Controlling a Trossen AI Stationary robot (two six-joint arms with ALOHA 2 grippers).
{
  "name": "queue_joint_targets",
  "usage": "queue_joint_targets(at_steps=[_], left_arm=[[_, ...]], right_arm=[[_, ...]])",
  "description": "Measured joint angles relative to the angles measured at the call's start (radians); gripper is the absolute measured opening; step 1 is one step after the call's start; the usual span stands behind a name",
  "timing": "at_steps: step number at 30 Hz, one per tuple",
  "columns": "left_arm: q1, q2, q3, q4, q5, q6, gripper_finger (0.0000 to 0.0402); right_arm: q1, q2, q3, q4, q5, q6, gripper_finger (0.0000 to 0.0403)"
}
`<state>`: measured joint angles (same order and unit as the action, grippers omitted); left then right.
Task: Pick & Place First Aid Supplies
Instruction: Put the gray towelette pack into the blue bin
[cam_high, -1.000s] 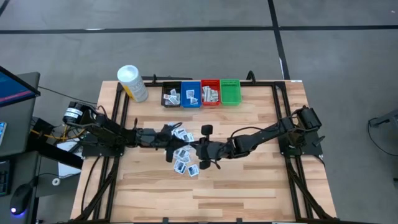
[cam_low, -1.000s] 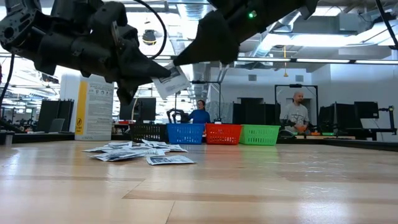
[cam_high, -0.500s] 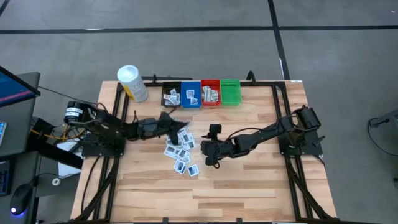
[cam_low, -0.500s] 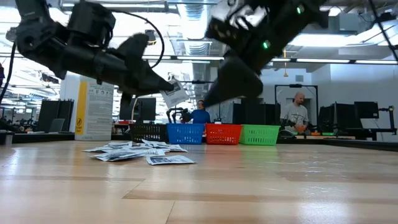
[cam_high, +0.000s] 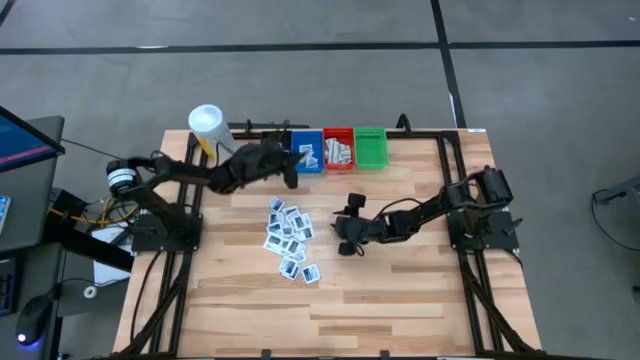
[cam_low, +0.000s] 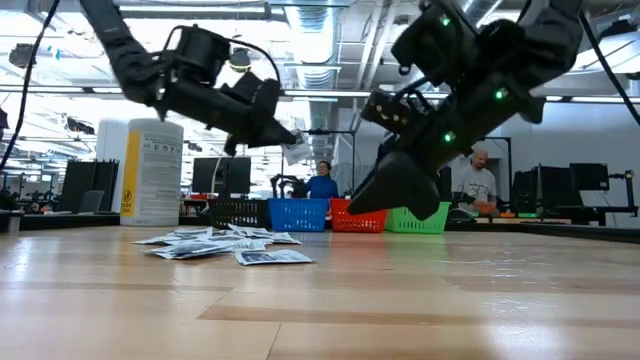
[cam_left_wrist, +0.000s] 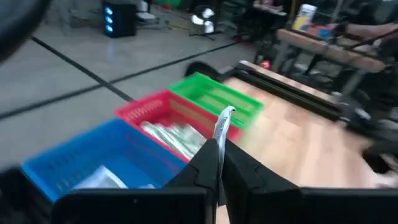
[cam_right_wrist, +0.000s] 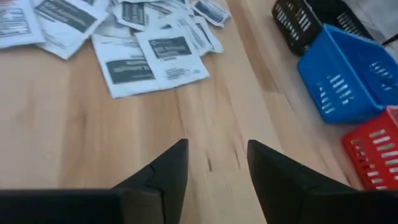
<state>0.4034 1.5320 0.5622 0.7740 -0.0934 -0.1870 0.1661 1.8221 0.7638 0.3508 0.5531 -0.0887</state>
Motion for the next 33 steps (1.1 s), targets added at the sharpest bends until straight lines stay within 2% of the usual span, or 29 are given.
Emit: queue_joint_targets(at_steps=[6,10,13,19,22,24,28,33], left_arm=[[0.112,0.139,0.141,-0.007,0.154,0.031,0.0011],[0.15,0.232,0.186,-0.01,0.161,0.03,0.0017],[0.162,0.255,0.189,-0.009,0.156,0.024,0.003],[0.148,0.229,0.189,-0.02,0.154,0.026,0.0073],[0.136,0.196,0.189,-0.079,0.155,0.025,0.0094],[0.128,0.164,0.189,-0.162,0.154,0.024,0.0104],[0.106,0.09,0.185,-0.352,0.154,0.025,0.0112],[0.033,0.009,0.074,-0.382,0.154,-0.006,0.0113]], right_arm=[[-0.054,0.0,-0.017,0.013,-0.046,-0.001,0.0158],[-0.069,0.0,-0.017,0.026,-0.089,-0.043,0.0159],[-0.069,0.0,-0.017,0.026,-0.089,-0.072,0.0158],[-0.074,0.0,-0.017,0.042,-0.089,-0.129,0.0154],[-0.083,0.0,-0.017,0.094,-0.109,-0.159,0.0156],[-0.093,0.0,-0.017,0.149,-0.174,-0.173,0.0158],[-0.107,0.0,-0.017,0.252,-0.369,-0.174,0.0162],[-0.111,-0.001,-0.017,0.314,-0.404,-0.173,0.0159]])
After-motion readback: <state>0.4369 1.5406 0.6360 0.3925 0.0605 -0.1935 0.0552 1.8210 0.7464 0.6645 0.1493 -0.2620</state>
